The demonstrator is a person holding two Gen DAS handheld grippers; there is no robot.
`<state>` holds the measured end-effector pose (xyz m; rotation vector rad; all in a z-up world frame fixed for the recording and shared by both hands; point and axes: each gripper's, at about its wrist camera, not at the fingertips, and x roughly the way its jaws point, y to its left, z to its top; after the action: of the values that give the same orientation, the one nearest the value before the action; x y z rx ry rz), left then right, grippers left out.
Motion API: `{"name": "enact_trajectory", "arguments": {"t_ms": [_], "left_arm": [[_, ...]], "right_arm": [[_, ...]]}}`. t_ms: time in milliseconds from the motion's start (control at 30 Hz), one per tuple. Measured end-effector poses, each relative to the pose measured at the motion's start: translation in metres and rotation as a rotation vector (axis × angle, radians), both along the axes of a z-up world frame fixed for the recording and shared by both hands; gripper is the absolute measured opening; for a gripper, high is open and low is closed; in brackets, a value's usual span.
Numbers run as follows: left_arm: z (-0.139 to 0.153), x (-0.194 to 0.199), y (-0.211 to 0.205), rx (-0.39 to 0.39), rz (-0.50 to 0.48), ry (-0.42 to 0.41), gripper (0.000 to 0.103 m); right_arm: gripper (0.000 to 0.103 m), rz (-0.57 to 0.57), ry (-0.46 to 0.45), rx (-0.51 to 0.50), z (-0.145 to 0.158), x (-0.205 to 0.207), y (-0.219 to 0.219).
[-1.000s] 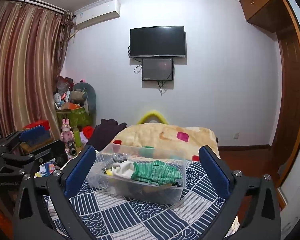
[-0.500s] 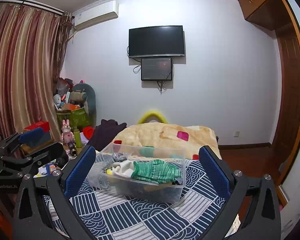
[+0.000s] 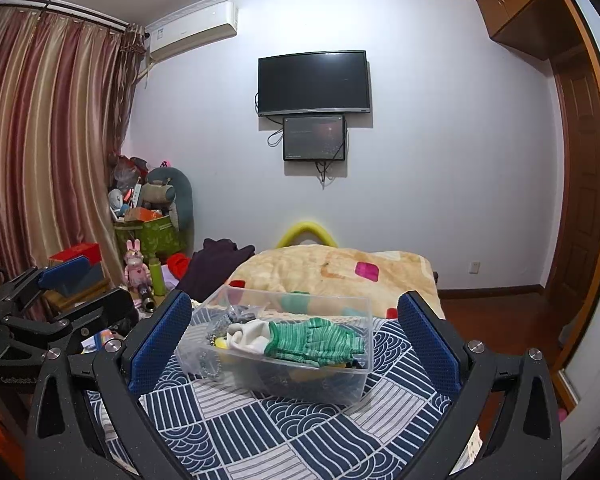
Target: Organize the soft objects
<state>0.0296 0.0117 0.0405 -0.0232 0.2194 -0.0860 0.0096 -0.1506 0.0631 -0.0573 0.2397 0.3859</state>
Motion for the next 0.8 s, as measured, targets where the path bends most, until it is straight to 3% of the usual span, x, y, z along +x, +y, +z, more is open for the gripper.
{"name": "enact_trajectory", "arguments": {"t_ms": [800], "left_arm": [[-0.0029,0.0006,0.0004,-0.02,-0.012,0.018,0.103]], "right_arm": [[0.103,-0.002,0.003,0.0,-0.0002,-0.0014,-0.0012]]}}
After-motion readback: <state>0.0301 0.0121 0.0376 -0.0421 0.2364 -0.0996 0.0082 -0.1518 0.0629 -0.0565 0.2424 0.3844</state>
